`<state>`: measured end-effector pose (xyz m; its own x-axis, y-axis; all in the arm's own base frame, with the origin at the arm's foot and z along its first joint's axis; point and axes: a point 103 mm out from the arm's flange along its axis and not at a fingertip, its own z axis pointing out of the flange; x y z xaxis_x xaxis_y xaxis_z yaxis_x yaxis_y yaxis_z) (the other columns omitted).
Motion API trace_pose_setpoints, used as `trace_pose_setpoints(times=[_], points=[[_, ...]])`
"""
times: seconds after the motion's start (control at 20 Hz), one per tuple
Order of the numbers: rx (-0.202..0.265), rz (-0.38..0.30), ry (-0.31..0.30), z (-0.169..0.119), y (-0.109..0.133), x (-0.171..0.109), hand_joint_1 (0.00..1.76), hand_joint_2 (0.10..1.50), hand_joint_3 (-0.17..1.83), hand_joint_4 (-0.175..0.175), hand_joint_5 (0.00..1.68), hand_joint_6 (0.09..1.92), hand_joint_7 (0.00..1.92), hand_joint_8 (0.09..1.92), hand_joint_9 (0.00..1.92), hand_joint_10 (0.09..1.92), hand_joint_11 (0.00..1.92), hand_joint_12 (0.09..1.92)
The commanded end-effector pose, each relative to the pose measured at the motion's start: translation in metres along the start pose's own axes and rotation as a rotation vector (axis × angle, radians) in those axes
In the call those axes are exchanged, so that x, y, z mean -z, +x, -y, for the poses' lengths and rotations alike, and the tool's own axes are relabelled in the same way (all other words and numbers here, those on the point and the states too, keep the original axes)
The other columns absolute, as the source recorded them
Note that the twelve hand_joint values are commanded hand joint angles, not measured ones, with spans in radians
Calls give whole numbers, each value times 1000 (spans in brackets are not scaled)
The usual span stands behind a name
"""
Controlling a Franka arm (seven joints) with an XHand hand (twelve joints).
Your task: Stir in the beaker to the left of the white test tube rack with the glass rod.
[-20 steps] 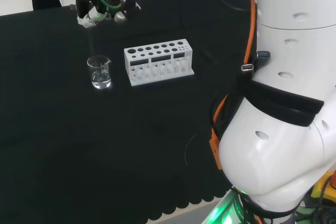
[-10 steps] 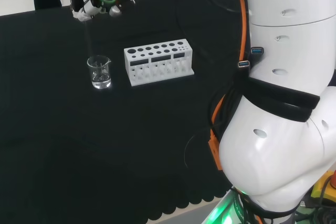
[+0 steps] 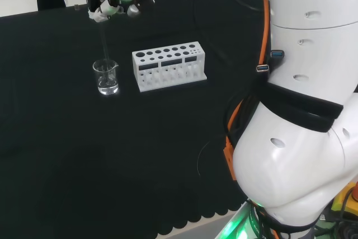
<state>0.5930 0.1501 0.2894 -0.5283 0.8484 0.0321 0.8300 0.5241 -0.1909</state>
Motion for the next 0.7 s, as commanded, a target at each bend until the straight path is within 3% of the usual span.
trace_pose_setpoints(times=[0.05,0.4,0.7], points=[[-3,-25,1,14,26,1,1303,1124,-175,-175,1277,199,1140,1081,1725,769,1702,625],[18,-41,10,2,47,1,1303,1123,-175,-175,1279,199,1141,1082,1723,767,1699,624],[12,-45,-4,-1,48,4,1303,1122,-175,-175,1282,197,1142,1080,1724,766,1699,624]])
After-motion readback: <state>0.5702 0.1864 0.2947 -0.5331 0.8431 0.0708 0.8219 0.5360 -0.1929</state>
